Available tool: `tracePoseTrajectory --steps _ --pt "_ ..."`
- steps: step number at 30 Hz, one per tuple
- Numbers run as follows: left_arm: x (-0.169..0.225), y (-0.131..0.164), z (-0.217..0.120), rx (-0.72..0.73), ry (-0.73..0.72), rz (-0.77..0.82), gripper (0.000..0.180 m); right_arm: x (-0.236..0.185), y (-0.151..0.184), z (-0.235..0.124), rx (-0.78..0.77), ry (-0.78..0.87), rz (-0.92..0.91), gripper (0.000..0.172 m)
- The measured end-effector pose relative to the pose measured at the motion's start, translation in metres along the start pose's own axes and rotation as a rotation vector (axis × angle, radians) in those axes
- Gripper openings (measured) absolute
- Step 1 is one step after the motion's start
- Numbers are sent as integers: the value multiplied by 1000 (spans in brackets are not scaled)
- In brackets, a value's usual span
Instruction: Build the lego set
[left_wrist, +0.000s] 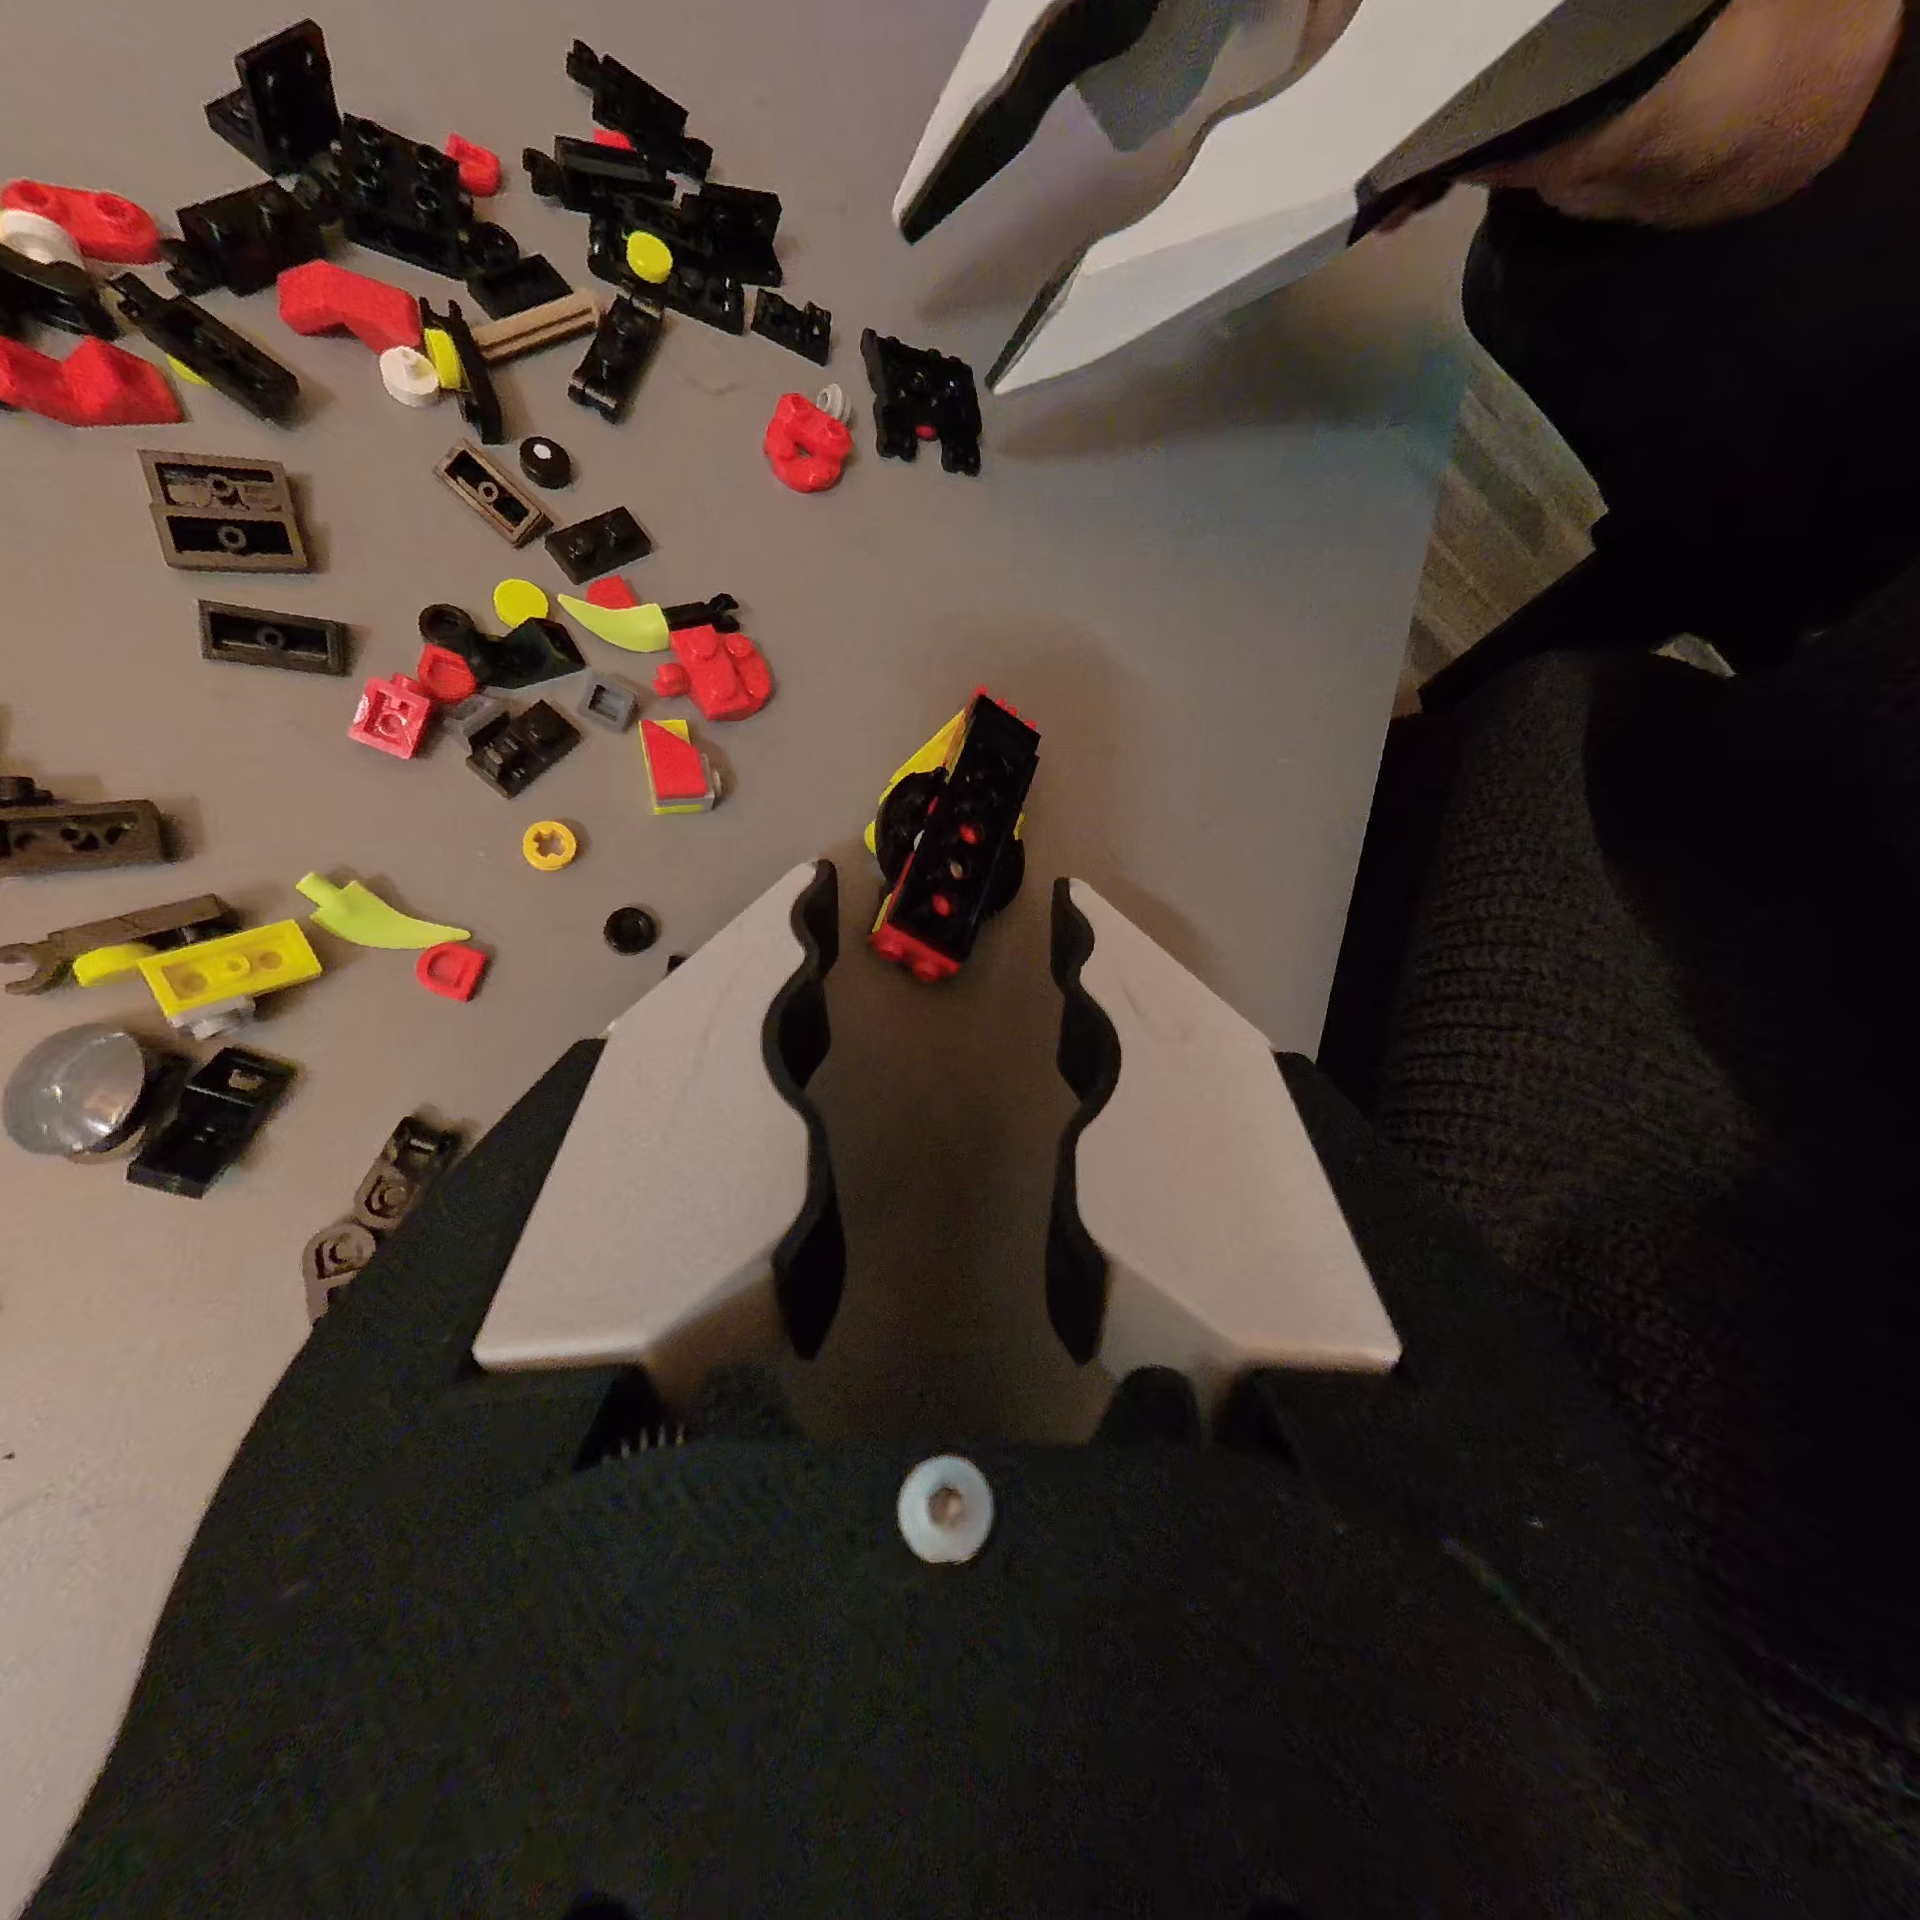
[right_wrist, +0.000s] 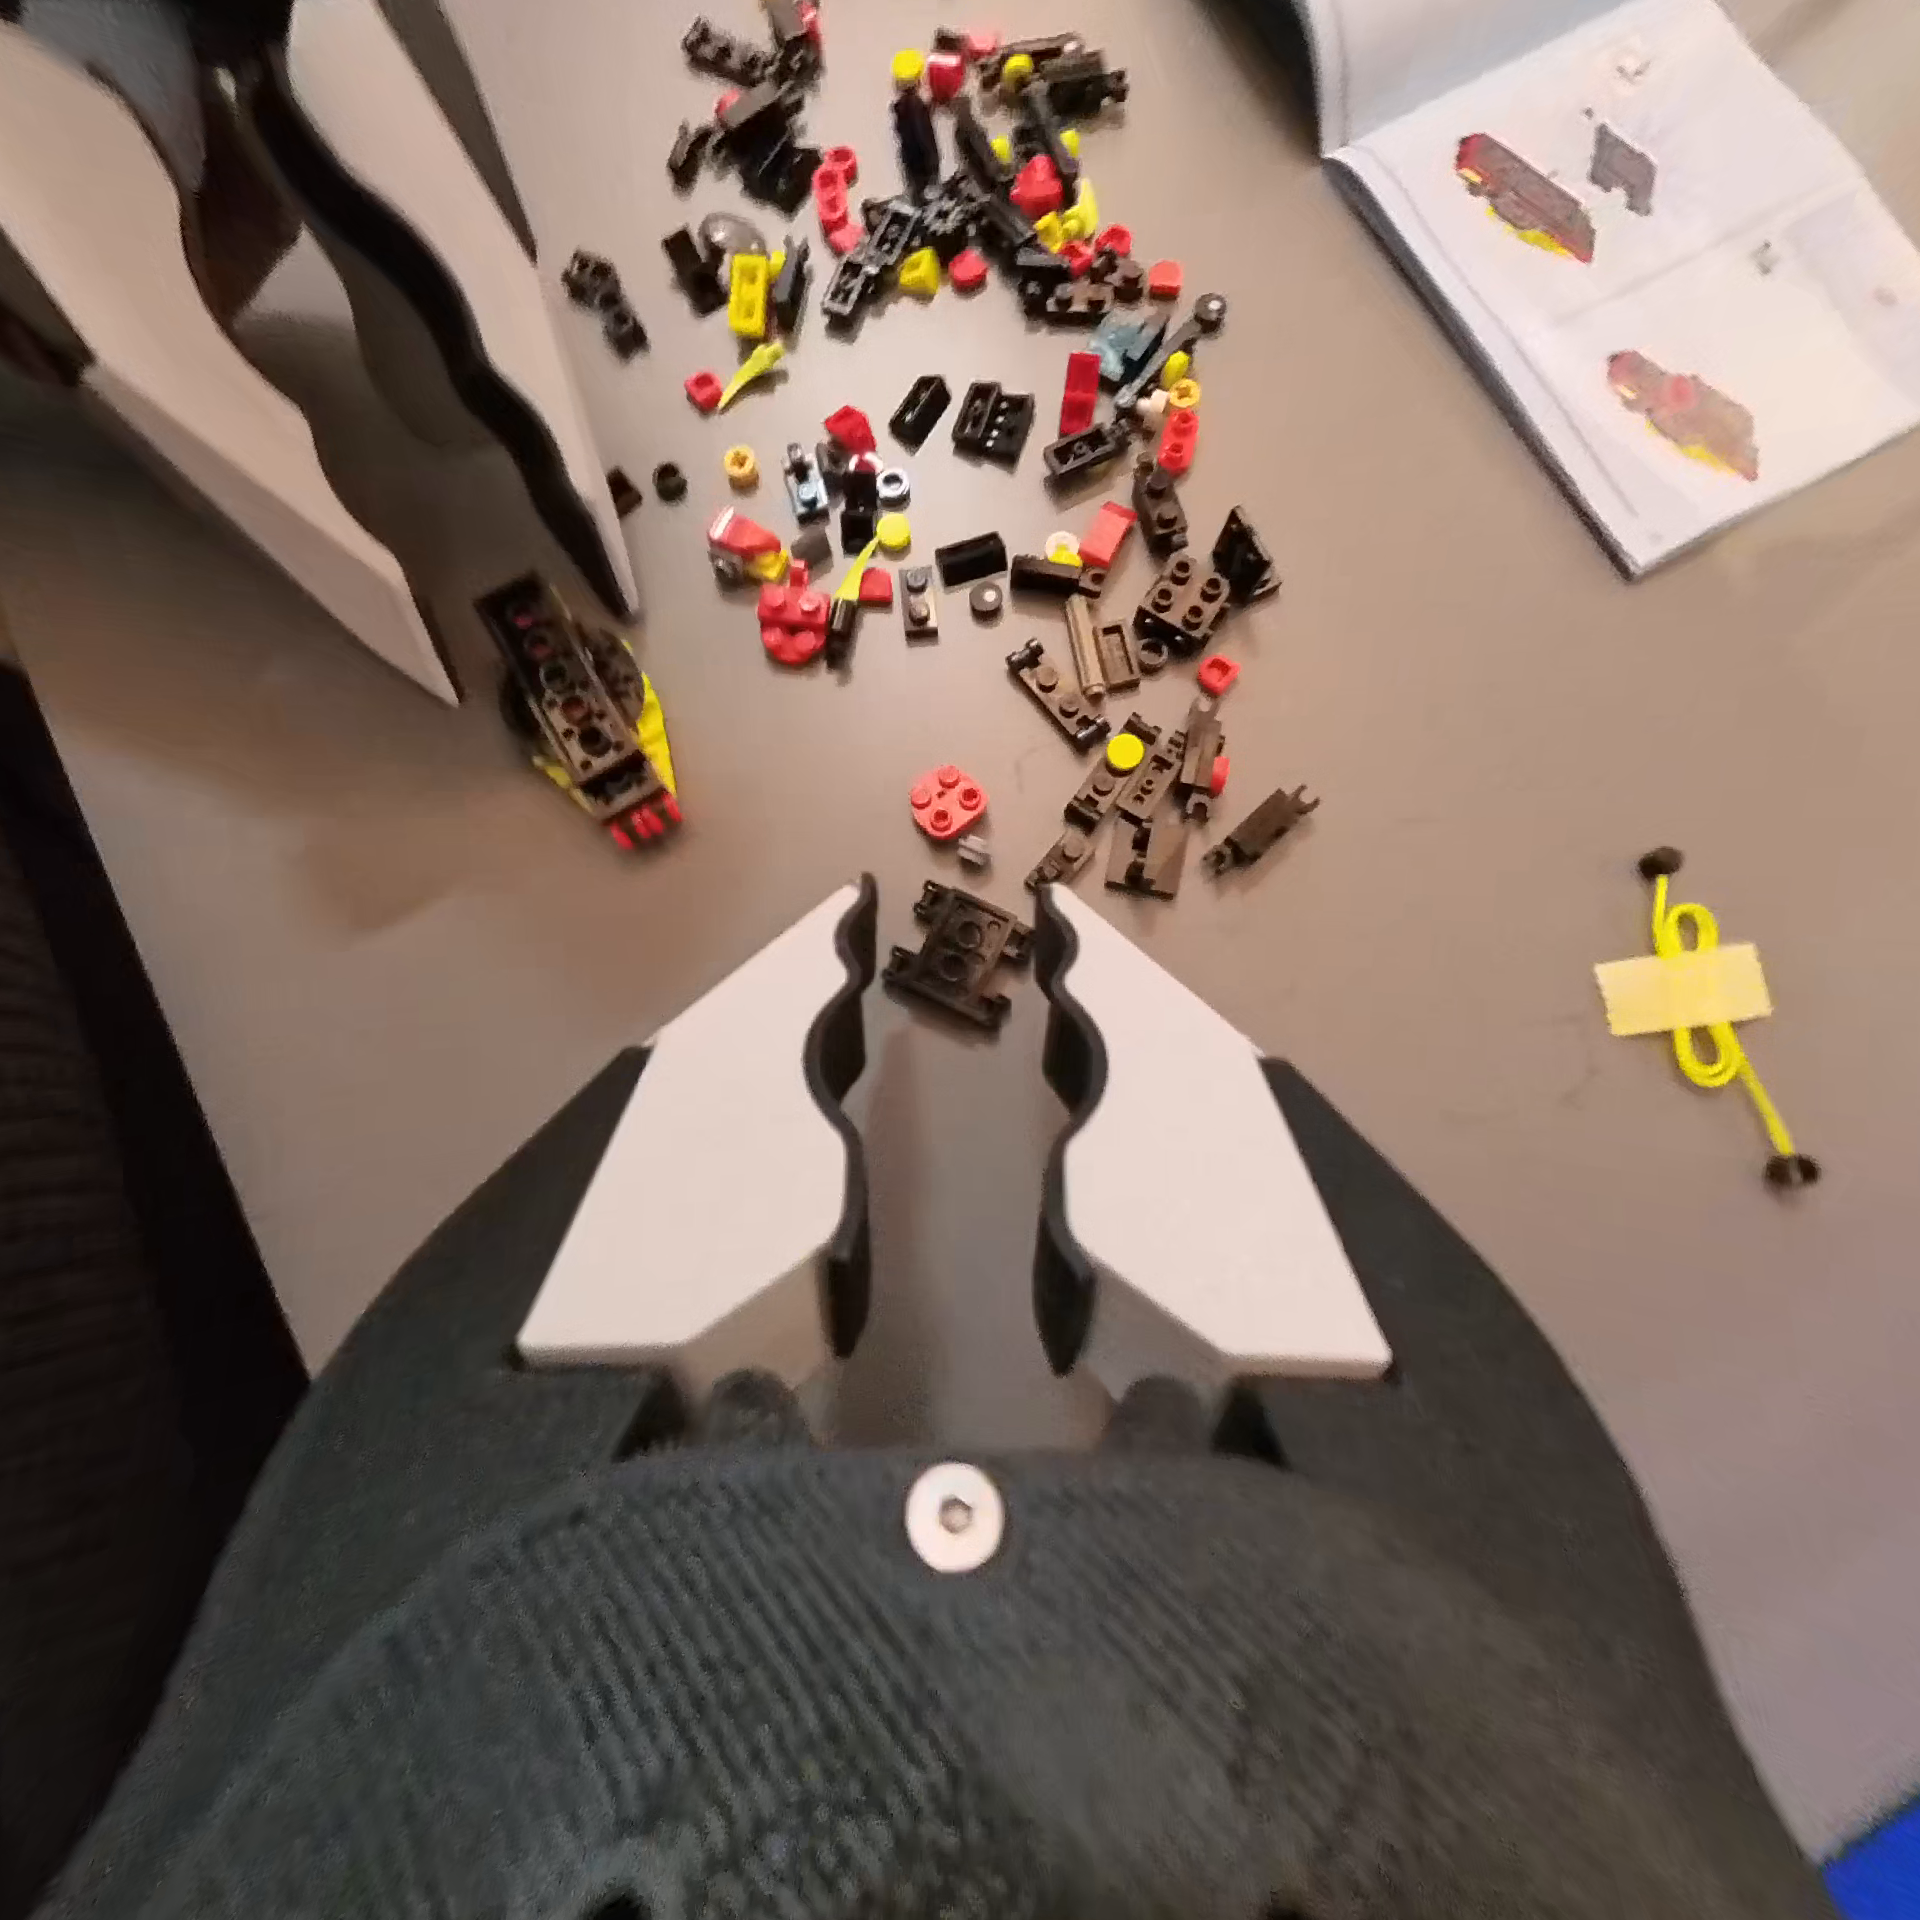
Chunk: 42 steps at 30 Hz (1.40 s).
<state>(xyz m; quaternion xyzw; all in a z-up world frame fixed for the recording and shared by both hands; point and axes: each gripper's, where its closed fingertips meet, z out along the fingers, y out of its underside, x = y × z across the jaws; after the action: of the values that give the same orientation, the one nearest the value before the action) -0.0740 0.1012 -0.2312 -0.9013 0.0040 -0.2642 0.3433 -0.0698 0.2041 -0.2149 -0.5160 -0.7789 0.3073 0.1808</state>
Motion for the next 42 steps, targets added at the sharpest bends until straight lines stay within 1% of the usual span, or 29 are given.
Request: tracePoseTrajectory --steps 4,9,12,16,20,24,28,30,34,39,42 --pt "0 -2 -1 10 -4 6 39 9 9 3 -27 113 52 24" --pt "-1 -2 -1 12 -3 3 39 0 9 6 9 87 170 25" --pt "0 -2 -1 11 1 2 39 3 14 9 -14 118 164 23" --pt "0 -2 -1 13 -1 4 39 0 16 14 -31 100 150 16" --pt "0 -2 -1 9 -1 2 39 -6 13 14 -28 81 88 14" --pt "0 -1 0 3 -1 5 39 -23 -7 8 65 23 5 14" --pt "-3 1 -2 -6 -17 9 37 -55 -34 -1 206 -142 -87 14" --pt "-4 1 -3 -5 -9 -1 36 -63 -41 -3 229 -199 -119 14" --pt "-5 0 -5 1 -12 2 36 -73 -37 8 168 -290 -189 14" --pt "-3 1 -4 -9 -19 21 35 -85 -32 24 79 -317 -383 14" --pt "-2 2 -4 -13 -20 22 33 -89 -33 30 52 -331 -437 14"
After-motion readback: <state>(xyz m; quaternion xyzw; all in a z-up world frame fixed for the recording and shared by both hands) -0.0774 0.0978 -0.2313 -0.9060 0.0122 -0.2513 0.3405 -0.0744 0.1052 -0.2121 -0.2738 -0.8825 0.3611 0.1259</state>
